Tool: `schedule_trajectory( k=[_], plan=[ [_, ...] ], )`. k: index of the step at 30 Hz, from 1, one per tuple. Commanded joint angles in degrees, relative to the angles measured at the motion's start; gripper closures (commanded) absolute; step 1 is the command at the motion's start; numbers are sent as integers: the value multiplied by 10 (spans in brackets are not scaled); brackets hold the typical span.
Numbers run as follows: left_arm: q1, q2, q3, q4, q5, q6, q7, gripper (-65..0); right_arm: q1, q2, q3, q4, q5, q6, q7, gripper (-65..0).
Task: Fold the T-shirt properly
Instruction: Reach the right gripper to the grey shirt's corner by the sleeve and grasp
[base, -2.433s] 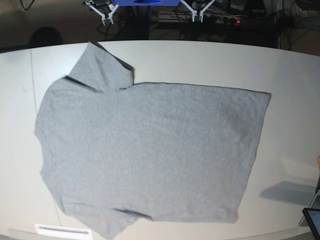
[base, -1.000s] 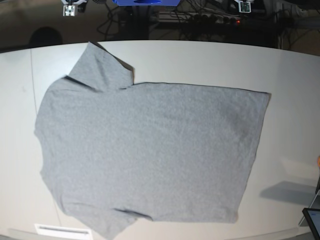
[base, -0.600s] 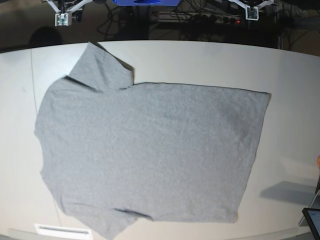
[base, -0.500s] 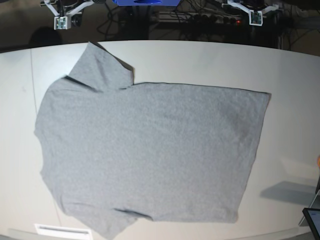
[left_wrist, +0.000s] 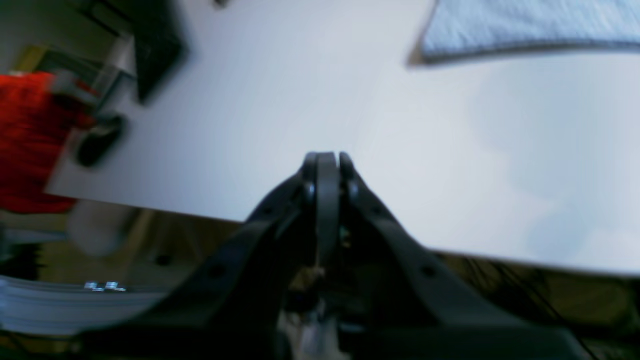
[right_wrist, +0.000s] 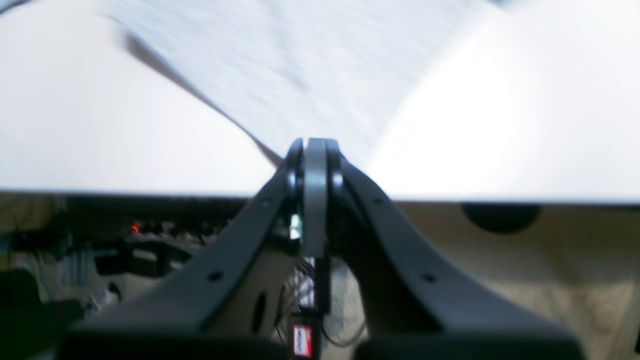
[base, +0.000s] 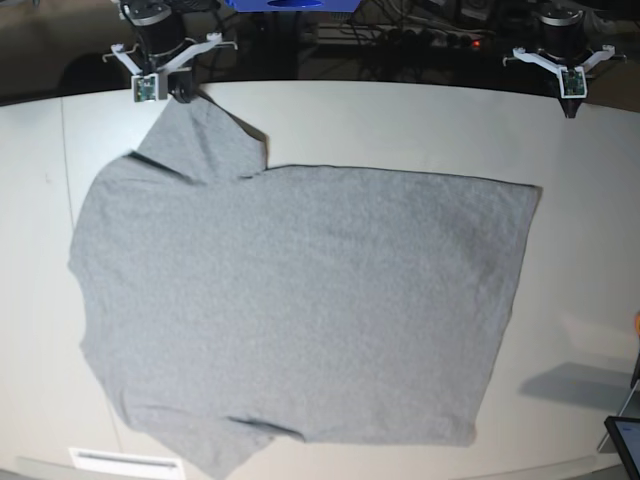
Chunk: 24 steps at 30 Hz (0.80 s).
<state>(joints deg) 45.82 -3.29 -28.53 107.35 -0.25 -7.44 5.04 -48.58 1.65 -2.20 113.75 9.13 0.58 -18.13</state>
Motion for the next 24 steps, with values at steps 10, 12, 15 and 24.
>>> schedule_trajectory(
  k=[10, 12, 15, 24],
  plan=[
    [-31, 4, -22, 1, -2, 7, -7, 0, 0, 78, 23, 11, 255, -4, -17, -321],
    [-34, 4, -24, -12, -1, 7, -7, 0, 0, 104, 26, 11, 324, -4, -14, -389],
    [-42, 3, -24, -32, -1, 7, -7, 0, 3, 151, 27, 11, 428, -4, -14, -414],
    [-51, 3, -24, -66, -1, 7, -8, 0, 23, 176, 28, 1, 513, -7, -16, -414]
  ],
)
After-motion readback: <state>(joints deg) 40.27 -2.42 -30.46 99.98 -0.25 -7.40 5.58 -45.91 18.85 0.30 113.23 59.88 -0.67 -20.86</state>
